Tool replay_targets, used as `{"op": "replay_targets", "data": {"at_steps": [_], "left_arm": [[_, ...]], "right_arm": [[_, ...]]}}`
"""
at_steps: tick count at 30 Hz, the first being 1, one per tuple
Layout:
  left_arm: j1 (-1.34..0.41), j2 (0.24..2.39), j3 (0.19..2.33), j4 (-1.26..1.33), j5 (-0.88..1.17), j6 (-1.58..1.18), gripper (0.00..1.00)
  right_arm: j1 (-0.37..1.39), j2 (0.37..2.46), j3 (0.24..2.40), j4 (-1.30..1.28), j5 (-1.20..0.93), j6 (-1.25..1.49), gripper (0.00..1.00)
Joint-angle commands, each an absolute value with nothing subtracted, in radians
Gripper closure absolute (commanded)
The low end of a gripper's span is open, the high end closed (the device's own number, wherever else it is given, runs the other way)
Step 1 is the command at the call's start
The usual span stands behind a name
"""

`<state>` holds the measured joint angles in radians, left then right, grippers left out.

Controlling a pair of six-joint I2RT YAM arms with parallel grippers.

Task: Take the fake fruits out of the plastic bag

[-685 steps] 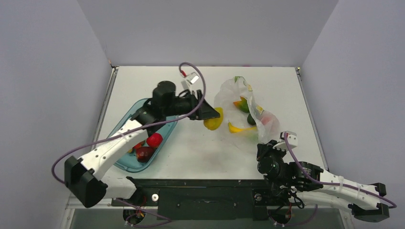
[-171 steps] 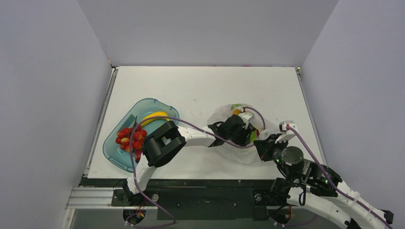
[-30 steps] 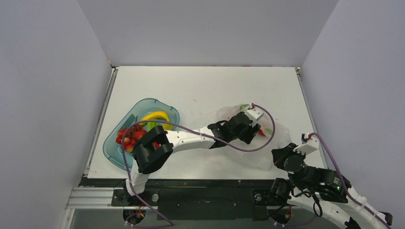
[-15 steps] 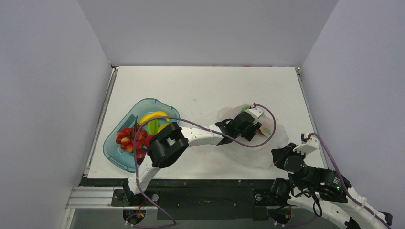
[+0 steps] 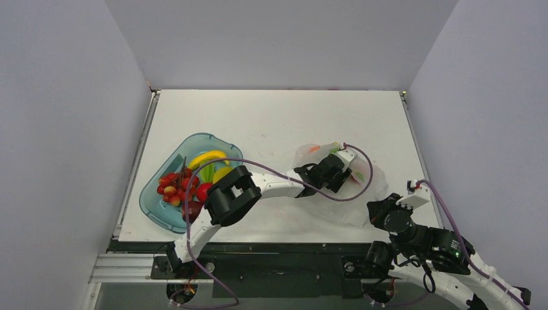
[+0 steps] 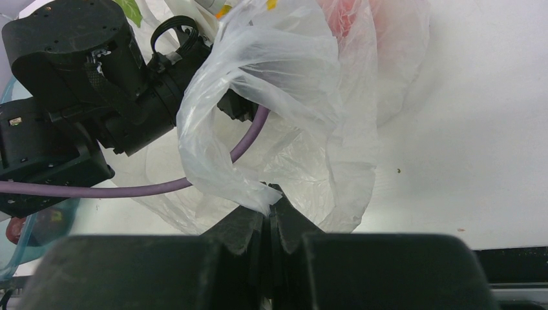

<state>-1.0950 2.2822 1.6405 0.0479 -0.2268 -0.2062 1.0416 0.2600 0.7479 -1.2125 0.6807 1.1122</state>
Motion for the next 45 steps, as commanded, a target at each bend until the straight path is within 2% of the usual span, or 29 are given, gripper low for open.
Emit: {"op": "replay_targets", "data": {"at_steps": [1, 7, 15, 22, 30, 37, 45], "left_arm": [[-1.086, 2.274, 1.685, 0.08, -0.201, -0.204, 0.68], [-1.089, 2.224, 1.648, 0.091, -0.193, -0.198, 0.82], [-1.106, 2.118, 1.581, -0.011, -0.154, -0.172, 0.9], [-1.116, 1.999, 1.487, -0.126, -0.028, -0.207, 0.91], [-1.126, 1.831, 1.343, -0.074, 0.046, -0.292, 0.92], [-1.123, 1.666, 1.315, 0.002, 0.127, -0.296, 0.92], [-1.103, 1.438, 1.209, 0.125, 0.027, -0.273, 0.97]], "right_arm": [[1.042, 0.26, 0.742, -1.187, 0.689, 1.106, 1.0], [1.041, 0.258, 0.742, -1.187, 0.69, 1.106, 1.0], [1.041, 0.251, 0.742, -1.187, 0.689, 1.106, 1.0], [1.041, 0.251, 0.741, -1.184, 0.686, 1.103, 1.0], [1.041, 0.253, 0.74, -1.181, 0.679, 1.095, 1.0], [1.041, 0.254, 0.739, -1.18, 0.678, 1.094, 1.0], [1.041, 0.258, 0.74, -1.179, 0.677, 1.094, 1.0]]}}
